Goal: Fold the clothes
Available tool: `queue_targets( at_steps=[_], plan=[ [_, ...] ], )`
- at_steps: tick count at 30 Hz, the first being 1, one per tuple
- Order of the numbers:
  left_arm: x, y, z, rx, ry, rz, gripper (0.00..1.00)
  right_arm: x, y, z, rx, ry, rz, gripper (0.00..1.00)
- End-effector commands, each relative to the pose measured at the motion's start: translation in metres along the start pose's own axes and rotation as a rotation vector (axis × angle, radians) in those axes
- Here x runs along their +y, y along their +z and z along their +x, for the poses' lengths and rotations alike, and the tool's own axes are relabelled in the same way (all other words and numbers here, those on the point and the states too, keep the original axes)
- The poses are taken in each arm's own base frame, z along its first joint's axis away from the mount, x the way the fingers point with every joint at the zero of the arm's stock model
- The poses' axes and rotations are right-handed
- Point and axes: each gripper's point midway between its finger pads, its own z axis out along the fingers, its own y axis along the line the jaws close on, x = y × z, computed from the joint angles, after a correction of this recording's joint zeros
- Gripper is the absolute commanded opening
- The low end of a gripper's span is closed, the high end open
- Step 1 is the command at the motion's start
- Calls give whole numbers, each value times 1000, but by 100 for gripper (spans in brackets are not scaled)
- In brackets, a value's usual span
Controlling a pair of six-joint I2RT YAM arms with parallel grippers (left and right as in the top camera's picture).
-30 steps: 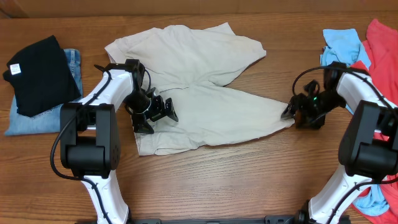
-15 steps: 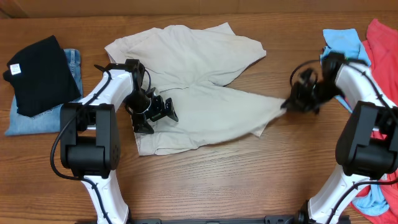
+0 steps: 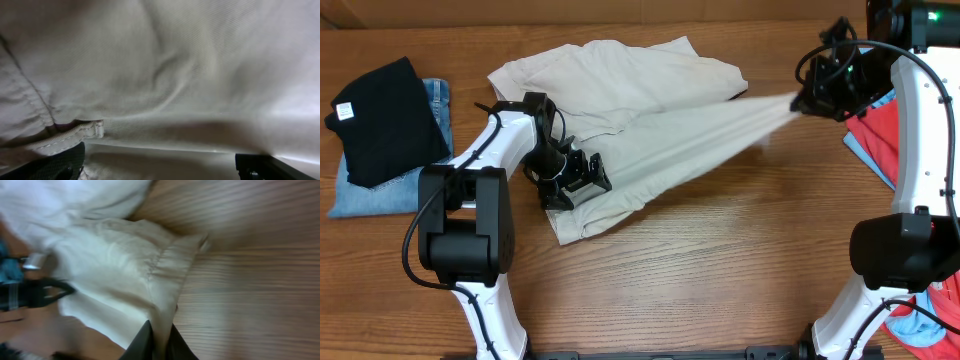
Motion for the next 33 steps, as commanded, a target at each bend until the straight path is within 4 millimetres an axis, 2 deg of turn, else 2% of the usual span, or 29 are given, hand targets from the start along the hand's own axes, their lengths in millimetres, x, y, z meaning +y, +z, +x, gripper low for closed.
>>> queue_targets(
  at_steps=[1, 4, 9, 13, 16, 19, 21, 24, 28, 29, 33],
  plan=[
    [40, 6, -6, -9, 9, -158, 100, -55, 3, 10, 32, 55, 216, 16],
    [45, 5, -2, 8, 4, -187, 100, -76, 24, 32, 142, 93, 261, 17],
    [59, 1, 15, 70, 4, -265, 100, -96, 60, 74, 325, 156, 266, 17],
    [66, -3, 33, 145, 9, -298, 100, -104, 80, 87, 367, 175, 267, 21],
    [81, -10, 45, 189, -2, -390, 100, -101, 88, 82, 346, 173, 238, 26],
    [95, -17, 46, 193, -1, -474, 100, -99, 93, 70, 295, 155, 214, 37],
    [97, -18, 43, 179, -1, -481, 100, -92, 99, 57, 246, 127, 170, 44],
    [96, -16, 37, 157, 3, -476, 100, -89, 108, 34, 160, 92, 151, 50],
    [95, -15, 34, 140, -6, -474, 100, -83, 127, 15, 108, 68, 99, 53],
    [95, -15, 33, 136, -6, -474, 100, -77, 138, 10, 98, 52, 56, 52],
    [95, -15, 31, 127, -3, -472, 100, -61, 158, 7, 117, 12, -52, 53]
  ],
)
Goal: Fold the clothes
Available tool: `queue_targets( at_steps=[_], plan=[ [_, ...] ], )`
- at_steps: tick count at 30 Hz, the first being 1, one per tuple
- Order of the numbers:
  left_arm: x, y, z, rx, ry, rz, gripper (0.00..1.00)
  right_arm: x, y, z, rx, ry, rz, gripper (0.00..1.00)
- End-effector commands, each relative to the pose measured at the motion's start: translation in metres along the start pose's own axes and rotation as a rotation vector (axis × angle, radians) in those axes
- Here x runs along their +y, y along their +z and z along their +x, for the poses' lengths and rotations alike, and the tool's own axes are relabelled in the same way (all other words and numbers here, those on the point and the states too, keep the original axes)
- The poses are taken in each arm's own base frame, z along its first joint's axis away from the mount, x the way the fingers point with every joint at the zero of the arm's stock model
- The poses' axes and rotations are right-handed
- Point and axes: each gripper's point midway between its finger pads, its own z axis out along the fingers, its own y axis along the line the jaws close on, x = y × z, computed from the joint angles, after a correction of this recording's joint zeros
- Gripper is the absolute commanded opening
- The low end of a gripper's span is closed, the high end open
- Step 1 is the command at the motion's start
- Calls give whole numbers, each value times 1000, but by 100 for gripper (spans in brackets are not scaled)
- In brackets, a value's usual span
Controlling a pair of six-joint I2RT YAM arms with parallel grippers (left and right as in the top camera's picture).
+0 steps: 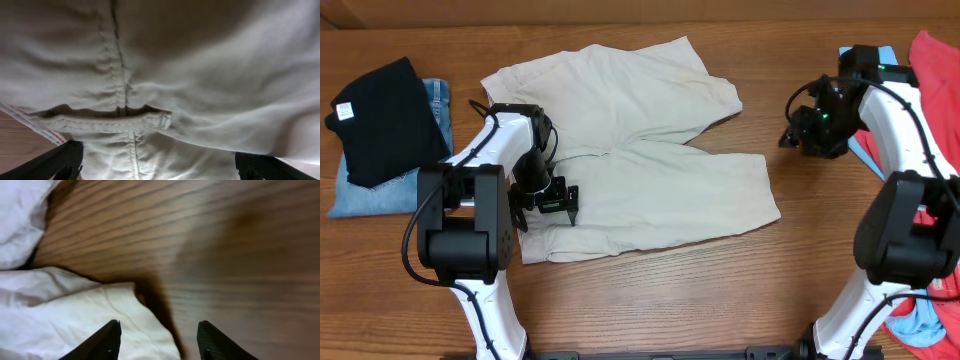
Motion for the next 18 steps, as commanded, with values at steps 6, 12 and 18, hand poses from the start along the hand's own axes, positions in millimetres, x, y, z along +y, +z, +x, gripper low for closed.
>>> queue_targets(
  at_steps=[6, 12, 18],
  plan=[
    [6, 6, -4, 1, -6, -17, 100, 26, 54, 9, 115, -49, -129, 60],
    [6, 6, -4, 1, -6, -18, 100, 51, 73, 21, 183, -102, -243, 51],
    [6, 6, -6, -6, -6, -16, 100, 70, 71, 36, 226, -203, -322, 4]
  ],
)
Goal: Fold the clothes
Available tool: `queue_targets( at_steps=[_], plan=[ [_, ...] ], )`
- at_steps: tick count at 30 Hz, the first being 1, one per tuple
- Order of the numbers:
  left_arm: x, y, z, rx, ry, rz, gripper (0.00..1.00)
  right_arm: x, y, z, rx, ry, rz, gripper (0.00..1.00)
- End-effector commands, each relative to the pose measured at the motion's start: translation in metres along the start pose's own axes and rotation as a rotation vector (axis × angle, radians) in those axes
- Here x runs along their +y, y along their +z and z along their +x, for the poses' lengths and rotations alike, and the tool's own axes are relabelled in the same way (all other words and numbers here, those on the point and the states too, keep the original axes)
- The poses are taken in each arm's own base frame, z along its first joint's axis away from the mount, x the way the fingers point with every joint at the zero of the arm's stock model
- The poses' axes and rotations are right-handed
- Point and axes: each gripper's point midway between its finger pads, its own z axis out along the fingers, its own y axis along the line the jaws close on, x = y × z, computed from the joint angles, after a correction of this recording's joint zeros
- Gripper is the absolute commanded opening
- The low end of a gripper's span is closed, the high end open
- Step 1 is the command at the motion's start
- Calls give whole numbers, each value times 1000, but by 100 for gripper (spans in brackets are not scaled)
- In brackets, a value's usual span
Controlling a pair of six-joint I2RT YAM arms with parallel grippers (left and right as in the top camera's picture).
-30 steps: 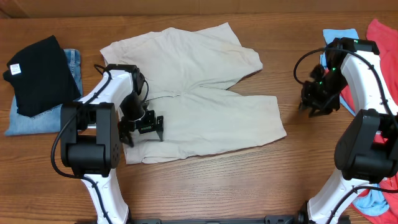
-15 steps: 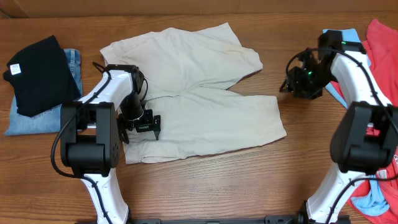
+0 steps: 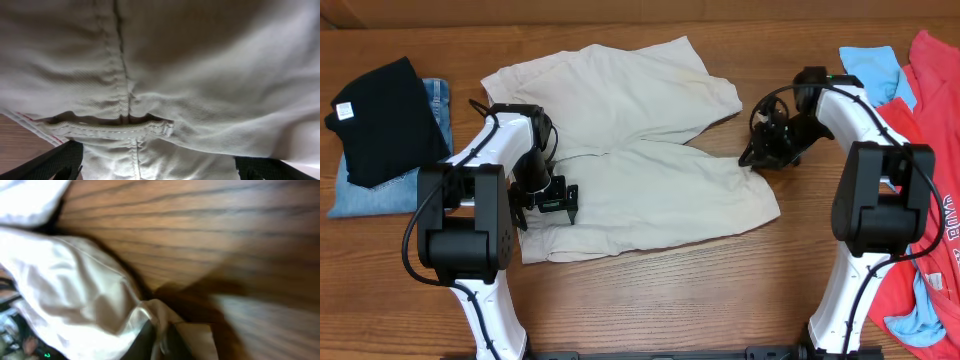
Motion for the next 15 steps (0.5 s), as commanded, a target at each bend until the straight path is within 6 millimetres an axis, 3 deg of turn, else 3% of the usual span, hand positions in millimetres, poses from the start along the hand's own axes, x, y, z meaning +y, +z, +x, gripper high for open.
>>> queue_targets(
  at_steps=[1, 5, 7, 10, 15],
  plan=[
    [5, 5, -3, 8, -8, -11, 100, 9, 5, 5, 22, -58, -41, 4],
    [5, 5, -2, 8, -11, -12, 100, 3, -3, 7, 29, -25, -26, 4],
    [6, 5, -3, 6, -24, -12, 94, -1, -15, 5, 11, 15, -8, 4],
    [8, 5, -6, -3, -42, -10, 77, -18, -54, -4, -73, 135, 112, 4],
    [11, 5, -7, -5, -55, -5, 75, -2, -121, -11, -253, 87, 215, 4]
  ],
)
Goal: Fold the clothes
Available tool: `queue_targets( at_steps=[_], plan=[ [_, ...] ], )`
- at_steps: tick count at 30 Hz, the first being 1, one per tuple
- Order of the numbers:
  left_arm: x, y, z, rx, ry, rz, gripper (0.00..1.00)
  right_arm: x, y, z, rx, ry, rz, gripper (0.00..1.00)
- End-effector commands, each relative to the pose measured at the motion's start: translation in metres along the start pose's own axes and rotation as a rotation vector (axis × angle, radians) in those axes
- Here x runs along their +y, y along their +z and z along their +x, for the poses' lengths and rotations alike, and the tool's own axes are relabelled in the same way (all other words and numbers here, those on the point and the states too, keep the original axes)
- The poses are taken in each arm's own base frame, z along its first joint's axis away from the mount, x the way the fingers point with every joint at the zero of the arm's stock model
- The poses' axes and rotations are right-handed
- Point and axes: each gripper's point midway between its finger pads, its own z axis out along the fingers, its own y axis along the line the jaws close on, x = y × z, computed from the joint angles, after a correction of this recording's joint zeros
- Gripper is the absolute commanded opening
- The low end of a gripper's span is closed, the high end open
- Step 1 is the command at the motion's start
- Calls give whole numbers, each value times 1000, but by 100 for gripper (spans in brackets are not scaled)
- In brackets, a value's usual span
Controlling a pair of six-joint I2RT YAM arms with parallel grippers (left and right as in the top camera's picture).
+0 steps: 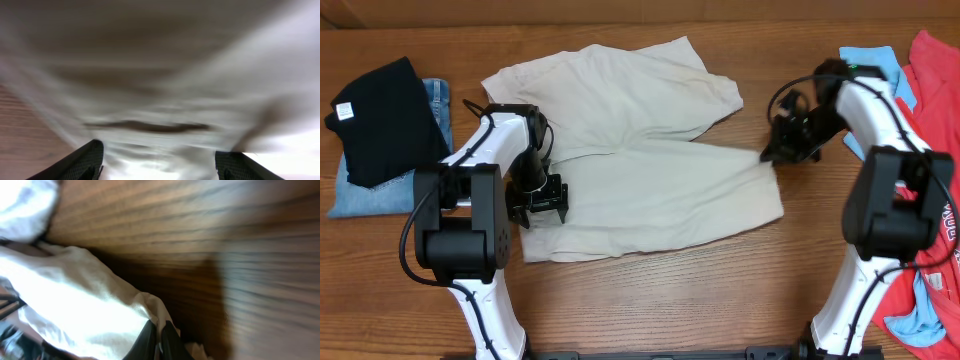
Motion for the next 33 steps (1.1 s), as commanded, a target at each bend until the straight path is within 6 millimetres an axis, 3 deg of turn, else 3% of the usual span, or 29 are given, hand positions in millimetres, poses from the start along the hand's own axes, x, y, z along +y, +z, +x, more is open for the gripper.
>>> queue_targets(
  at_steps=[1, 4, 6, 8, 10, 15, 24, 33],
  plan=[
    [4, 5, -1, 14, -20, -2, 75, 19, -84, -10, -244, -64, 112, 4],
    [4, 5, -2, 10, -19, -1, 77, 38, -110, -1, -314, -137, 126, 4],
    [4, 5, -2, 9, -19, 0, 78, 43, -115, 7, -314, -142, 130, 5],
    [4, 5, -2, 9, -19, 0, 78, 36, -112, 17, -273, -120, 159, 25],
    [4, 5, -2, 10, -19, -1, 78, 23, -105, 22, -240, -94, 211, 36],
    [4, 5, -1, 15, -19, -3, 80, -11, -85, 32, -183, -36, 315, 43],
    [12, 5, 4, 32, -20, -47, 84, -27, -49, 55, -78, 11, 305, 45],
    [12, 5, 5, 34, -20, -48, 88, -50, 5, 85, 5, 119, 288, 51]
  ],
)
